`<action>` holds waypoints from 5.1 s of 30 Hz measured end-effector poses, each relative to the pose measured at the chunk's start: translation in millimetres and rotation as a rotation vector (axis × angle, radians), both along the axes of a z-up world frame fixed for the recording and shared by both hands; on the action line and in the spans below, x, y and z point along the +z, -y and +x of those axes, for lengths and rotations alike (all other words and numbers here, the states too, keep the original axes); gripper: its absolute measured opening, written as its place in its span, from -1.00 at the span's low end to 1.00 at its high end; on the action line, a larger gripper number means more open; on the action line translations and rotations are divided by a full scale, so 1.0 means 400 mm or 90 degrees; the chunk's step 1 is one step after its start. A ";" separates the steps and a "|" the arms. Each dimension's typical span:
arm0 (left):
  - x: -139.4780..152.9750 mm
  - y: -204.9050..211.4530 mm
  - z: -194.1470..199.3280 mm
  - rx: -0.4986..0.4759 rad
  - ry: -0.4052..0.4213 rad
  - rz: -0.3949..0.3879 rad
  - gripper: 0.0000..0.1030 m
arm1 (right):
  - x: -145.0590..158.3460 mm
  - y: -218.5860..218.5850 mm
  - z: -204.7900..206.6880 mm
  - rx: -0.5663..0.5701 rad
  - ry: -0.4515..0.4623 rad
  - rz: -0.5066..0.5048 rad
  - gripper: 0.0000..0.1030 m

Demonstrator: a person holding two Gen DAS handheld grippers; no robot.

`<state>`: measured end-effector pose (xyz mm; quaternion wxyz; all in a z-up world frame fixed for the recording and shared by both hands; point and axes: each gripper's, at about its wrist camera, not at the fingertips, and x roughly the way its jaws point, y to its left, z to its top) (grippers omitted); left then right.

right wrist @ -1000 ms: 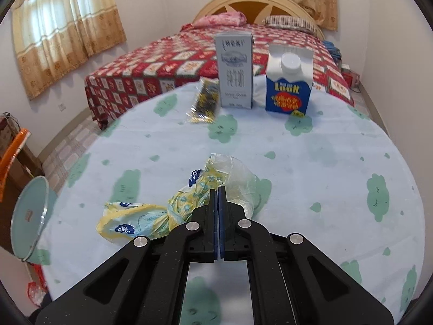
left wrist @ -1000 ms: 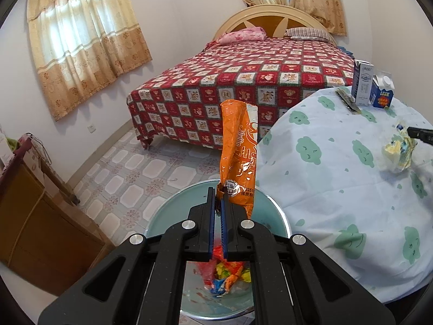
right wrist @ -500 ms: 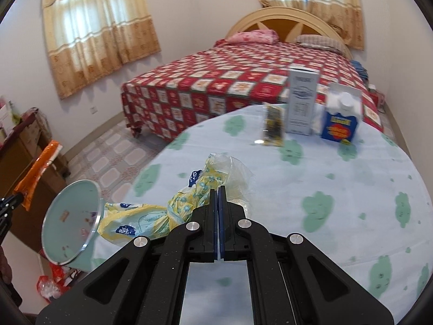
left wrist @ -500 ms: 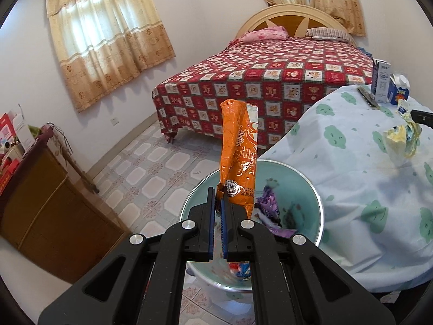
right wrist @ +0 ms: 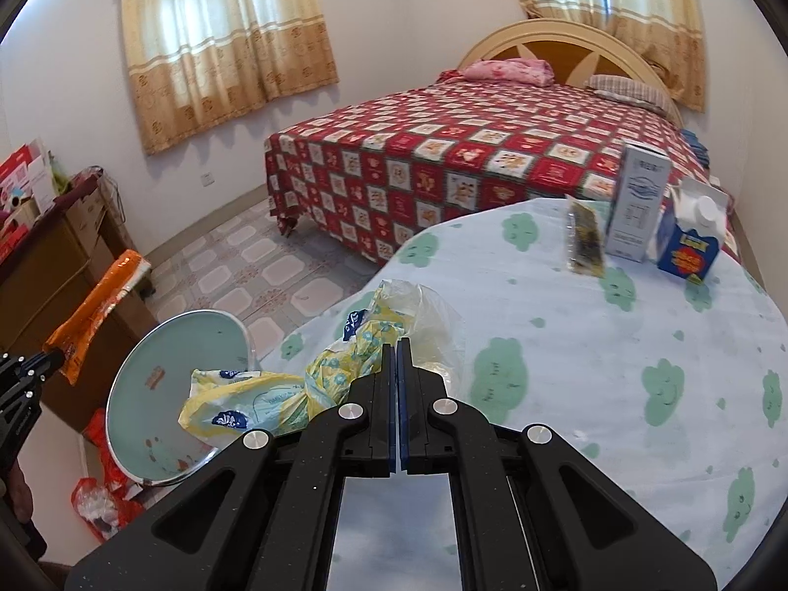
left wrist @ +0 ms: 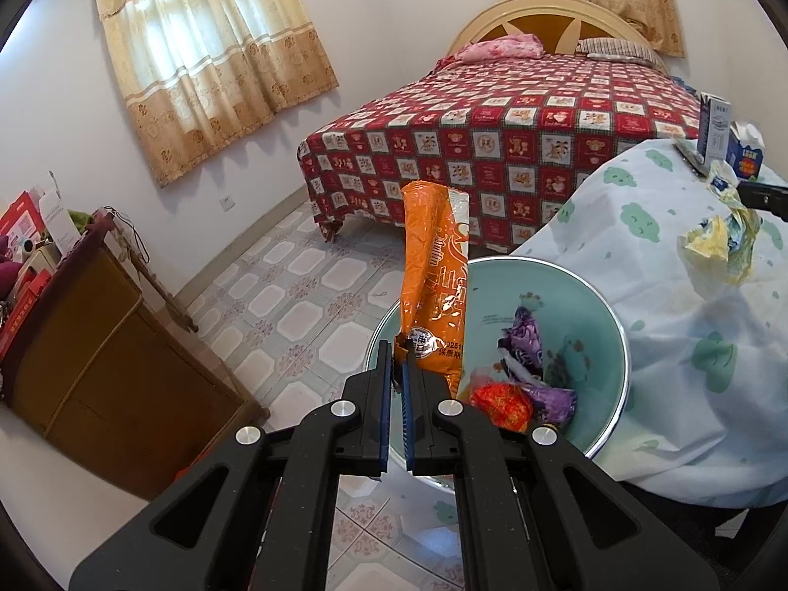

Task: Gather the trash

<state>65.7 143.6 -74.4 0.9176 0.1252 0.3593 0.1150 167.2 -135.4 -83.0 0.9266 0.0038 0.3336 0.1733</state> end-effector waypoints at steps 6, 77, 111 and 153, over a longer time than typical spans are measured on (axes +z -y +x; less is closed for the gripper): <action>-0.005 -0.019 -0.002 0.014 -0.002 0.001 -0.93 | 0.002 -0.037 0.003 0.017 0.003 -0.005 -0.97; 0.025 -0.078 -0.017 0.048 0.029 -0.084 0.73 | -0.017 -0.189 -0.098 0.099 0.042 0.009 -0.22; 0.133 -0.051 -0.072 0.024 0.102 -0.089 0.89 | 0.119 -0.078 -0.258 0.033 0.141 0.011 0.18; 0.147 -0.039 -0.092 0.008 0.112 -0.067 0.89 | 0.135 -0.046 -0.284 -0.005 0.171 0.023 0.43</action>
